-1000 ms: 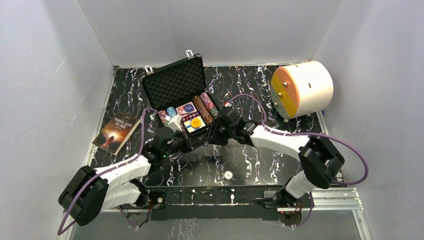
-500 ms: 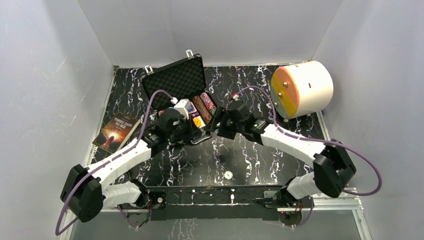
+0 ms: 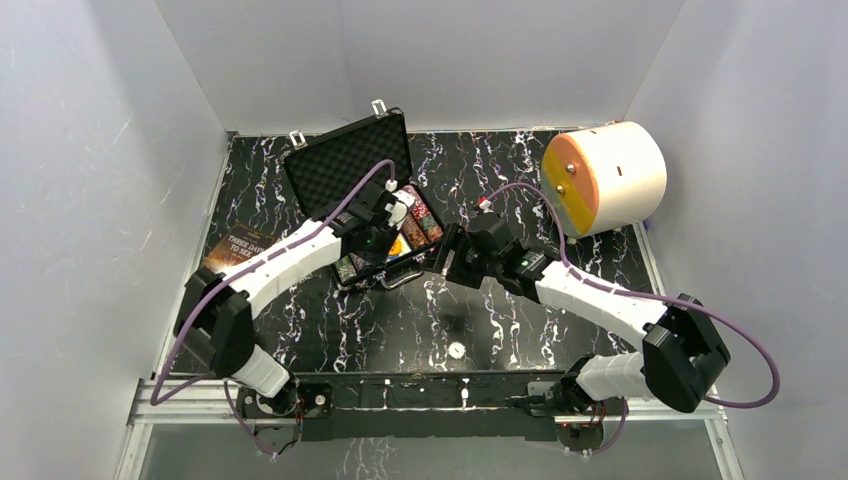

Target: Pack up texas hold em set

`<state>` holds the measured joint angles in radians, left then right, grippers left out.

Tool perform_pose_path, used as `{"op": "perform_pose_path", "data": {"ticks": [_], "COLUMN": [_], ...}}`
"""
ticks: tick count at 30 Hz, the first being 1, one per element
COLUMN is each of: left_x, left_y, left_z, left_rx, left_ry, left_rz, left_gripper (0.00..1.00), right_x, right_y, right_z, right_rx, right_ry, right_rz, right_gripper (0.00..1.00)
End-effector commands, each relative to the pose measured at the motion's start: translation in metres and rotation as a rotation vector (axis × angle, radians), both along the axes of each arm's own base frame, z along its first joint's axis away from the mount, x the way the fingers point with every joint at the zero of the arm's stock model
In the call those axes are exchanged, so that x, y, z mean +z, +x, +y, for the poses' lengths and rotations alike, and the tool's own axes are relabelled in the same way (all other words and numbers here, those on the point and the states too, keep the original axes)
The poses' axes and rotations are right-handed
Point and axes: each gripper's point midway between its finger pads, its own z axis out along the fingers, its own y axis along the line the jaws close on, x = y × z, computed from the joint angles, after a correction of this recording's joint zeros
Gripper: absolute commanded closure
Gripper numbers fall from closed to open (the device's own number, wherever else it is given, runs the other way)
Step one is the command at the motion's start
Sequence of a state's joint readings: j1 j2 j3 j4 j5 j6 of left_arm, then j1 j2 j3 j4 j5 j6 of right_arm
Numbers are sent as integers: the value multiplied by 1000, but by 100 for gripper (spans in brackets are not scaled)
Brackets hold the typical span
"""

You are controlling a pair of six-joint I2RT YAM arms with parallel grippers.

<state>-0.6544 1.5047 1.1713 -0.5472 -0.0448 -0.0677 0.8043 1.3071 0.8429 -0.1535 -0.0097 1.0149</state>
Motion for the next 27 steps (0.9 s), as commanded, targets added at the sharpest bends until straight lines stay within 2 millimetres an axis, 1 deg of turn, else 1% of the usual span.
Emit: {"op": "perform_pose_path", "data": {"ticks": [1, 4, 9, 13, 18, 23, 25, 27], "left_x": [-7, -10, -13, -17, -18, -22, -22, -21], "left_y": [-5, -5, -3, 4, 13, 13, 14, 16], "left_z": [45, 51, 51, 56, 51, 48, 50, 53], "left_rx": [-30, -47, -58, -45, -52, -64, -58, -41], "left_ry": [257, 300, 313, 357, 363, 360, 367, 384], "left_rz": [42, 52, 54, 43, 33, 47, 43, 29], "left_gripper": [100, 100, 100, 100, 100, 100, 100, 95], "right_x": [21, 20, 16, 14, 12, 12, 12, 11], "right_y": [5, 6, 5, 5, 4, 4, 4, 5], "right_z": [-3, -3, 3, 5, 2, 1, 1, 1], "right_rx": [-32, -33, -14, -8, -12, -14, -15, -13], "right_ry": [63, 56, 60, 61, 56, 51, 49, 49], "right_rz": [-61, -61, -39, -30, -30, -33, -33, -32], "right_gripper": [21, 21, 21, 22, 22, 22, 22, 22]}}
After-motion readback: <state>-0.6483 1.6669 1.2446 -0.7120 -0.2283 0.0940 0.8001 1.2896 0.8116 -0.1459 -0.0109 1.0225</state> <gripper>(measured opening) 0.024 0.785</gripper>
